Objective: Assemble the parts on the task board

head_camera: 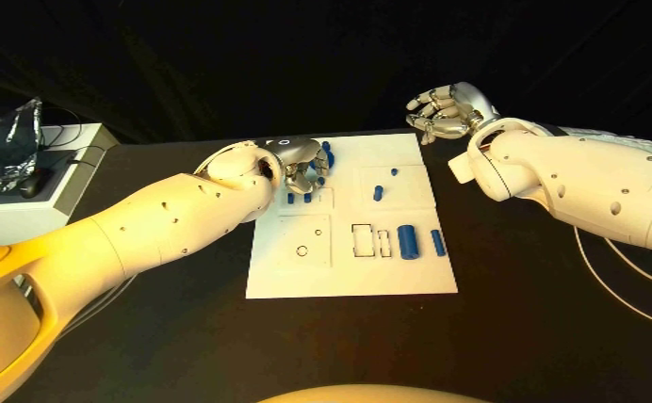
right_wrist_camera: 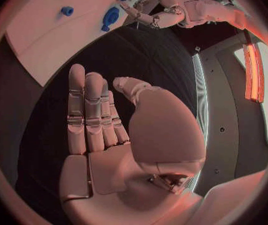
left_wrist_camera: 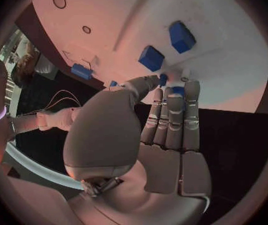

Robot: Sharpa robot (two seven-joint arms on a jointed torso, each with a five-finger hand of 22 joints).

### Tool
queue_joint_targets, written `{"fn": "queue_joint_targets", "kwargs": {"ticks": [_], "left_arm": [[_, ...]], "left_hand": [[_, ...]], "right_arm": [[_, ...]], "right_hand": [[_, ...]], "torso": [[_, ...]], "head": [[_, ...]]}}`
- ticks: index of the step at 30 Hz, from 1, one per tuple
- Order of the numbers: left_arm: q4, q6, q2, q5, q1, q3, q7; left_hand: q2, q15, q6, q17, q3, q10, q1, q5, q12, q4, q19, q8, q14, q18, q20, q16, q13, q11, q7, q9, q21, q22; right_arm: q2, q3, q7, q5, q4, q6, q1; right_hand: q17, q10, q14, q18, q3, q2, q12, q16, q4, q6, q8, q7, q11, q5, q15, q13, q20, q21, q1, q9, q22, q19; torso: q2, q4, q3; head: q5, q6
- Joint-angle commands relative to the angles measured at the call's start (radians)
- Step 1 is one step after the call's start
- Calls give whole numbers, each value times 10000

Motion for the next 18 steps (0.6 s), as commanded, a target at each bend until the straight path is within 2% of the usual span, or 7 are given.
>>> {"fn": "queue_joint_targets", "kwargs": {"ticks": [1,12,18], "left_arm": [[-55,192,76,-75,21,2,-61],[-201,243,196,-75,25,-4,-64],[-310,360,271,-69,25,-17,-51]], "left_hand": [[9,31,28,3,57,75,-28,-70,-58,-10,70,-54,63,19,29,71,-15,-12,21,-14,71,23],[18,37,21,76,68,97,-38,-75,-133,-8,132,-103,112,-4,35,136,-15,-10,34,-24,157,113],[82,26,77,70,117,234,-24,-88,-205,-10,145,-145,118,-6,31,191,-2,-31,90,-25,211,162]], "right_arm": [[11,6,120,-108,18,3,-3],[39,6,126,-108,6,13,-3],[39,6,128,-108,22,9,-3]], "right_hand": [[13,51,76,94,-40,0,-43,-14,-18,55,-38,-3,-16,-9,10,-9,-6,55,-76,-14,12,75],[13,51,76,94,-40,0,-43,-14,-18,55,-38,-3,-16,-9,10,-9,-6,55,-76,-14,12,75],[13,51,76,94,-40,0,-43,-14,-18,55,-38,-3,-16,-9,10,-9,-6,55,-76,-14,12,75]], "torso": [[-7,8,3],[4,9,9],[0,9,0]], "head": [[0,-19],[-5,-42],[-6,-71]]}}
